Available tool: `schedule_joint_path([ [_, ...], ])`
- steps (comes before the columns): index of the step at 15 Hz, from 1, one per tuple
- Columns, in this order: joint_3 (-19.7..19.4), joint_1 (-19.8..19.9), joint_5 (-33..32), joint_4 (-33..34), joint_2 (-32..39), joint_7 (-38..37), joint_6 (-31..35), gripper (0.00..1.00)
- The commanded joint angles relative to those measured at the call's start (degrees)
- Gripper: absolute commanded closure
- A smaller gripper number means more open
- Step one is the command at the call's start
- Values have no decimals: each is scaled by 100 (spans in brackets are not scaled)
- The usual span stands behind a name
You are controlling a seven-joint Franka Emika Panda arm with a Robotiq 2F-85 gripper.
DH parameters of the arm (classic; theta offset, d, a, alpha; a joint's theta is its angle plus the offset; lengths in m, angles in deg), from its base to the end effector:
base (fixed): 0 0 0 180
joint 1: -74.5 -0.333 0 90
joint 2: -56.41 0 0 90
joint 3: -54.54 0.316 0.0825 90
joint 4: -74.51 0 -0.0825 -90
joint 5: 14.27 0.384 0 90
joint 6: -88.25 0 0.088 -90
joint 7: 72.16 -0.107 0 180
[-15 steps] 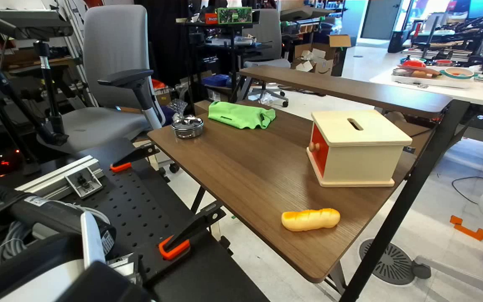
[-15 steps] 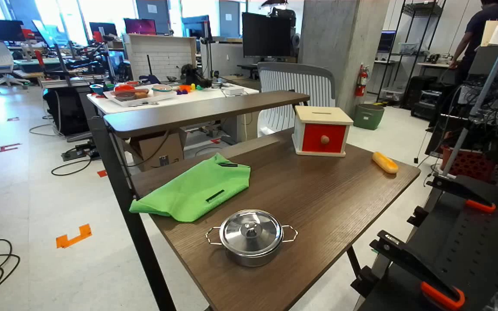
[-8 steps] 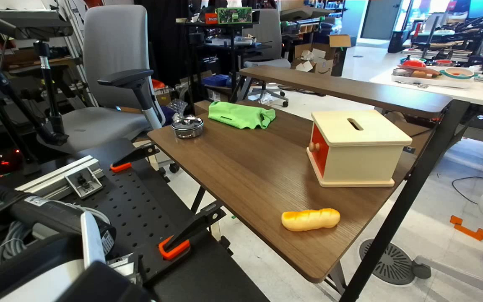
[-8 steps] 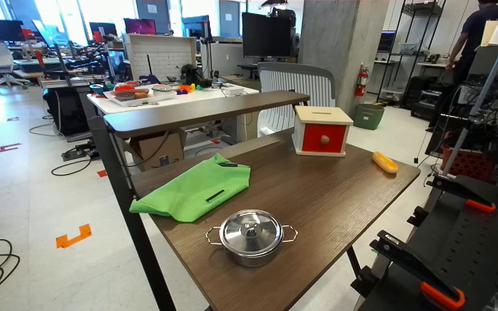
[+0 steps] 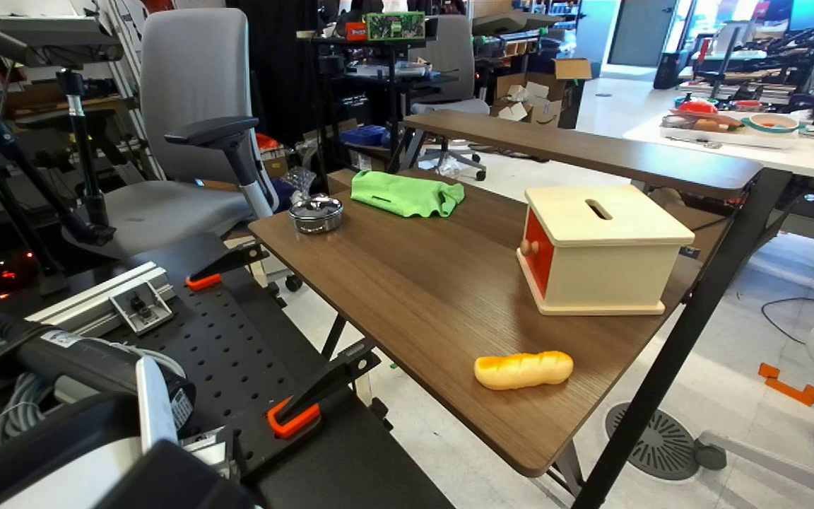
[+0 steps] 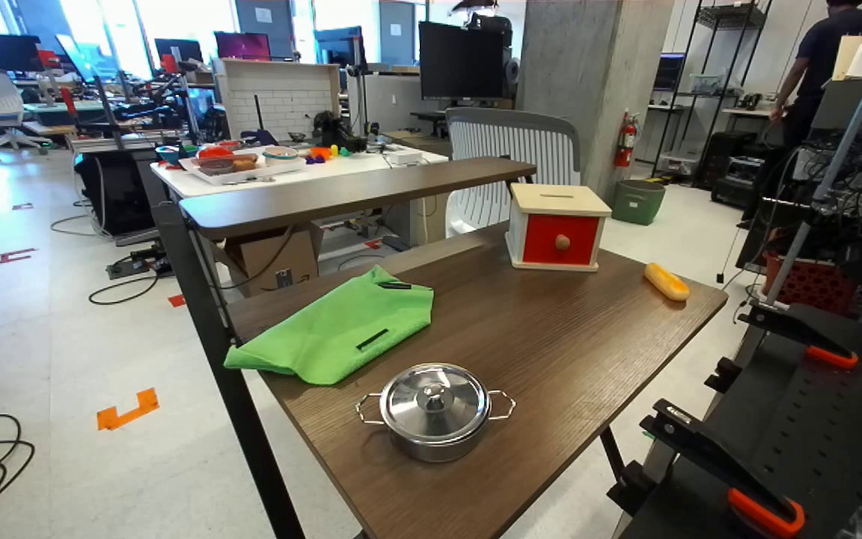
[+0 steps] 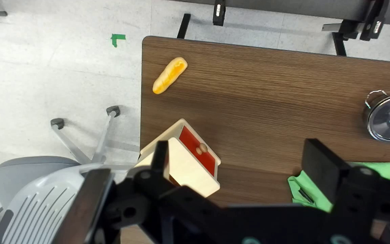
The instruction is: Remove the silver lid from the silver pot and put it on the table
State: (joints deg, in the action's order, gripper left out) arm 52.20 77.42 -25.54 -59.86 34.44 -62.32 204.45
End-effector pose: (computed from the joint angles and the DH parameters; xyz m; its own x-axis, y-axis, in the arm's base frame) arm 0.4372 -0.0525 0.4866 0.9858 0.1654 0.0302 0.1578 -0.9721 0.1734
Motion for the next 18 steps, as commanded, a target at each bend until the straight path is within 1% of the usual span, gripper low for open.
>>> schedule_joint_path([
  [1, -29, -35, -10, 12, 1, -10, -17, 0],
  [4, 98, -157, 17, -14, 32, -92, 156, 0],
  [8, 358, -591, 226, -144, 68, 31, 583, 0],
  [13, 713, -1303, 766, -342, 222, 265, 1434, 0],
  [14, 763, -1446, 935, -418, 267, 326, 1689, 0],
  [18, 981, -1858, 1266, -718, 499, 569, 2552, 0],
])
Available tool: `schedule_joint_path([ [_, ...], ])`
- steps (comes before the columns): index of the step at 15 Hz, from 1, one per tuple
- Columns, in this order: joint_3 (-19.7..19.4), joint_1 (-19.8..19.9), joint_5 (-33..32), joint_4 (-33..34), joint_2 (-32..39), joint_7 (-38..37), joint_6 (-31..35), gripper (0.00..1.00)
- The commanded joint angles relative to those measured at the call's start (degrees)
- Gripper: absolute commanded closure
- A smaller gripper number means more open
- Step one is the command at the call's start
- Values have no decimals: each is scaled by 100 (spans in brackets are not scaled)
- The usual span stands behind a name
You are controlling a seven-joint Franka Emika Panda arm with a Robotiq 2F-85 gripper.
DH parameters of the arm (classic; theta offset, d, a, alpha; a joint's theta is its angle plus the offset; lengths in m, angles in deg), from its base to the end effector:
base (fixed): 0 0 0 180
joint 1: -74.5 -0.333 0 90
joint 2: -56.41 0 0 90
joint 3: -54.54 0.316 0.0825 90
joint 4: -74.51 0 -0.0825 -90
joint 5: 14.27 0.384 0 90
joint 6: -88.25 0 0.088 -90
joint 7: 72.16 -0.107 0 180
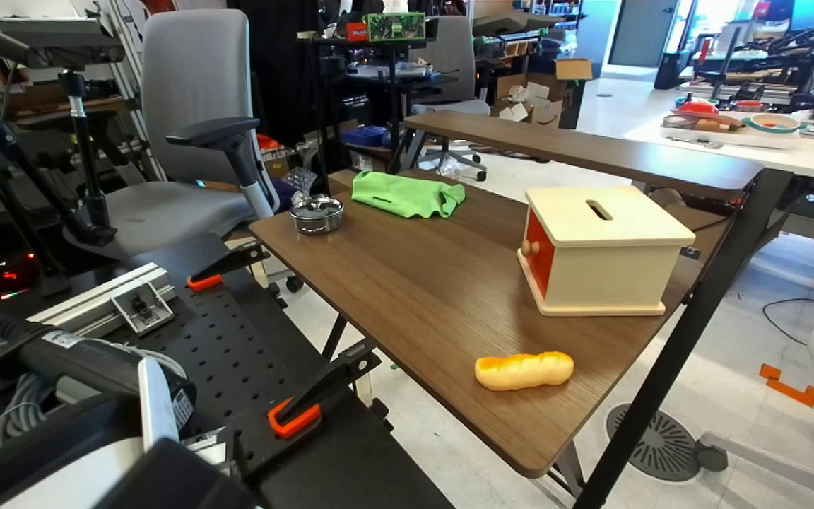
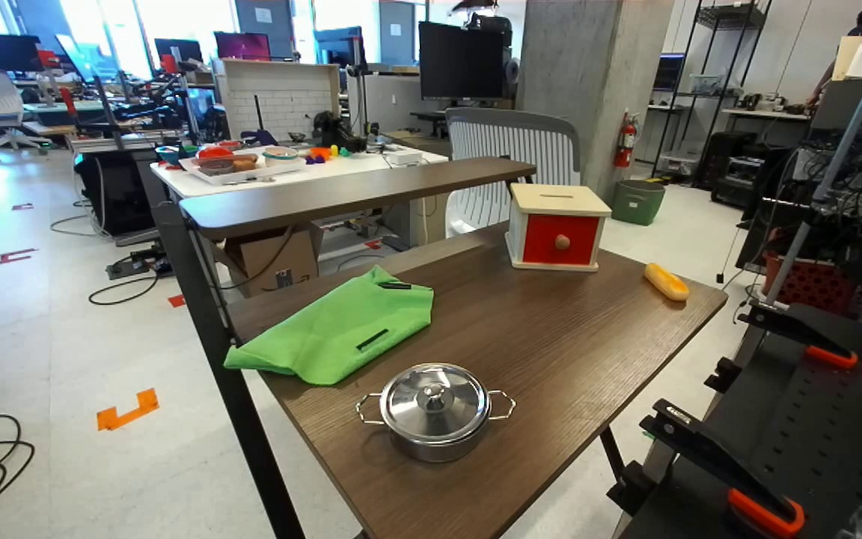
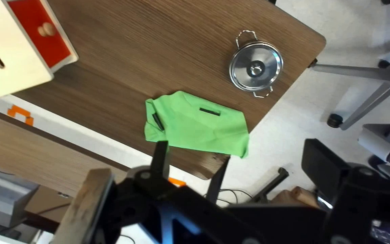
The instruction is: Remove the silver lid from the silver pot and put it on the table
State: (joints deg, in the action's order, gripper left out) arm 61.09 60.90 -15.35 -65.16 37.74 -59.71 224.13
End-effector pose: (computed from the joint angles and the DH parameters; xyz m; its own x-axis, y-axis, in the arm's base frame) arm 0.4327 0.1602 0.4499 0.8058 0.5428 0.2368 0.5338 -0.8389 0.1062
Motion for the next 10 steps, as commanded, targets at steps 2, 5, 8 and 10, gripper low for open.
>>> schedule_joint_path([
  [2, 217, -316, 176, -366, 324, 336, 937, 0],
  [5, 406, -366, 45, -647, 659, 208, 1526, 0],
  [8, 605, -322, -114, -765, 966, -52, 1725, 0],
  [10, 720, -254, -326, -825, 1134, -300, 1809, 0],
])
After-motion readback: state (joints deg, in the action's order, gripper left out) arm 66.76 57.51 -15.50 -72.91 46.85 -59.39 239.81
